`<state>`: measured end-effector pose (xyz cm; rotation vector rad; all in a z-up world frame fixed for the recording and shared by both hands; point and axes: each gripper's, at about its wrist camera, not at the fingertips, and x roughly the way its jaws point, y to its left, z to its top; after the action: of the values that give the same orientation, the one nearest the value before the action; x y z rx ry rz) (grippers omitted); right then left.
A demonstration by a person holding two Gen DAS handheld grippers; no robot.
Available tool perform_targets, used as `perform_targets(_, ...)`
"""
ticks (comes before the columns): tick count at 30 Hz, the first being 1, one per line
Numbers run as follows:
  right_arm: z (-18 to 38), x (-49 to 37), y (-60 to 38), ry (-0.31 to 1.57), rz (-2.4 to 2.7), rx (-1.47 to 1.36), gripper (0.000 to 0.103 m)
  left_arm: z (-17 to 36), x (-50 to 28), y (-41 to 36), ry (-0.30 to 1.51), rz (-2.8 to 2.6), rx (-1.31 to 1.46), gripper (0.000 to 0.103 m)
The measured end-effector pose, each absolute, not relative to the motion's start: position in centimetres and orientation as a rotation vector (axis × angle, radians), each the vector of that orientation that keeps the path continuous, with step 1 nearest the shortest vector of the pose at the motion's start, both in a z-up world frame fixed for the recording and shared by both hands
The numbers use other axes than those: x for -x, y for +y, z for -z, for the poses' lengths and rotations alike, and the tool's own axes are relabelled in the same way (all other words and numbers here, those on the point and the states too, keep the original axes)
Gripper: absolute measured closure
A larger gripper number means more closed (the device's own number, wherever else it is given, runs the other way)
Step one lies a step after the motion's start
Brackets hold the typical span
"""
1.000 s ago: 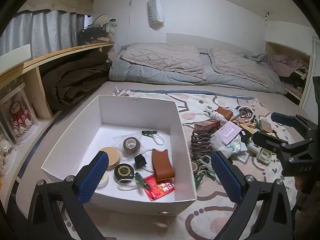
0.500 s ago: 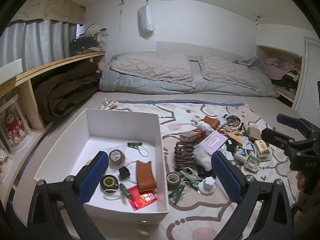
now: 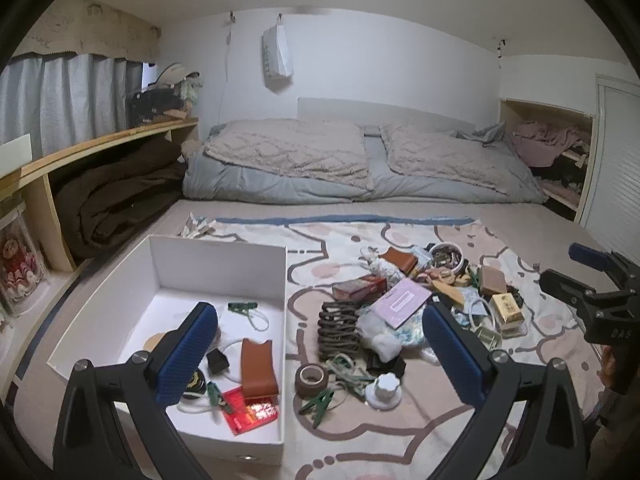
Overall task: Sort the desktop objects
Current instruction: 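Withdraw both tools from the box back toward the pile on the bed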
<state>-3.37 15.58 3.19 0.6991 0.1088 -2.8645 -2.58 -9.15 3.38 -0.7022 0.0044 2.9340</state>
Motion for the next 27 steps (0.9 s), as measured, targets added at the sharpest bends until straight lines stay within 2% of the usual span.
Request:
perform_targets(20,-0.1,2.1,20.8,0.134,2.957,-0.595,0.000,-1.3,3.4,-3.8,0.041,-2.929,0.550,0.000)
perform_targets(27,1.1,2.4,21.6,0.052,2.929,-0.613,0.000,-0.1,3.7,-2.2,0.105,-2.920,0.542,0.000)
